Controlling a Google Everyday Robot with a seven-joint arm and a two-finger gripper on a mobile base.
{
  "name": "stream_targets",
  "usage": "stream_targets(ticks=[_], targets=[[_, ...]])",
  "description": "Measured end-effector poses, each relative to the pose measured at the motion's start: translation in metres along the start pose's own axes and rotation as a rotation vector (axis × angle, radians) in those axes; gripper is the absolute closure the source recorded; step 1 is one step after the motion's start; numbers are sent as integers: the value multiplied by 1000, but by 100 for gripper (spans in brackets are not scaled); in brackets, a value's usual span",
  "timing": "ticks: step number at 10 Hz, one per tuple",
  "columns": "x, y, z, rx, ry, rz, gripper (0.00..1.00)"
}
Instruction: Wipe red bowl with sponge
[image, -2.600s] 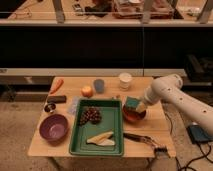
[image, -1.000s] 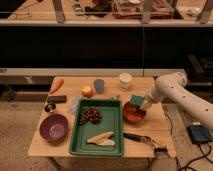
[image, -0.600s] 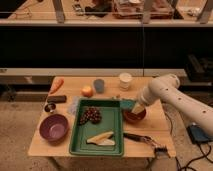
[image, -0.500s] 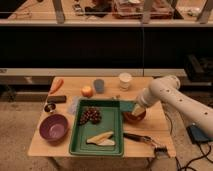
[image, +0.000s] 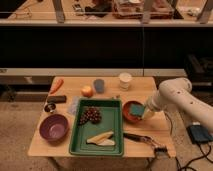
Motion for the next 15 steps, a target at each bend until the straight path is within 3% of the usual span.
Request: stream_targets(ticks=[2,4,7,11,13,15], targets=[[16,-21,-3,24,13,47,100],[17,-33,-2,40,2,52,100],[-20,-41,12,45,-37,50,100],[-83,-23,26,18,-108,-10,100],[-91,-6,20,4,-128,-49,100],[-79,5,11,-3,-124,-63,100]])
